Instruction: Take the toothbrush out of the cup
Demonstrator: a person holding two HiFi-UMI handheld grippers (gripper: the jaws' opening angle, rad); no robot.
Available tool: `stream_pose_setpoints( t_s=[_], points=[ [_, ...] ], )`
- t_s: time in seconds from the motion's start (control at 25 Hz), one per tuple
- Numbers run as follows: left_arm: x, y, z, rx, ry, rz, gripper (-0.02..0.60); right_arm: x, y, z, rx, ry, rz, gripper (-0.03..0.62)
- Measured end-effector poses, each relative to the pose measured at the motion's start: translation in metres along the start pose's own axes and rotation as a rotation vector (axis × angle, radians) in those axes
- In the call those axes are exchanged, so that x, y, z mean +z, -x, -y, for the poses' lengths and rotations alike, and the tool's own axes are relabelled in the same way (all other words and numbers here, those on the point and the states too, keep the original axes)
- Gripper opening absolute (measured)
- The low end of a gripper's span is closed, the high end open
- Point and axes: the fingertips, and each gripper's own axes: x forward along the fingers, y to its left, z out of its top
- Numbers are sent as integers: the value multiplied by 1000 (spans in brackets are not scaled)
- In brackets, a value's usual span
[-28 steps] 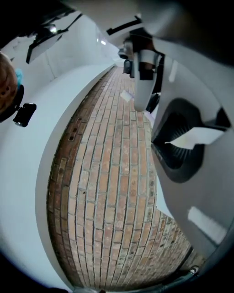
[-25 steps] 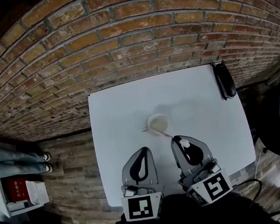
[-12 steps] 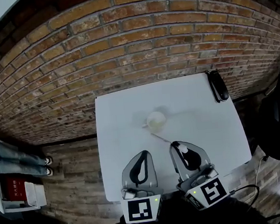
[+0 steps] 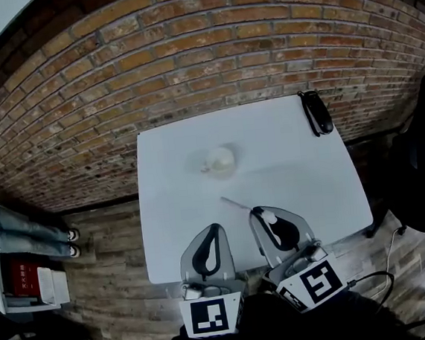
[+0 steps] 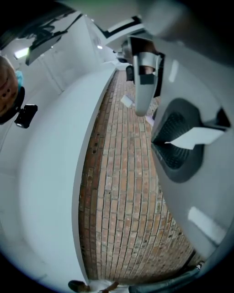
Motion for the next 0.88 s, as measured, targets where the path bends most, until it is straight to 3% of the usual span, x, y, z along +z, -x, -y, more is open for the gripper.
stream_pose_setpoints(
  t_s=[0.4, 0.88],
  points=[
    [15, -1, 4, 10, -45, 43, 8, 11, -7, -5, 67, 23, 15, 21],
    [17, -8, -3, 21, -46, 39, 9, 10, -19, -2, 75, 6, 19, 21]
  ],
)
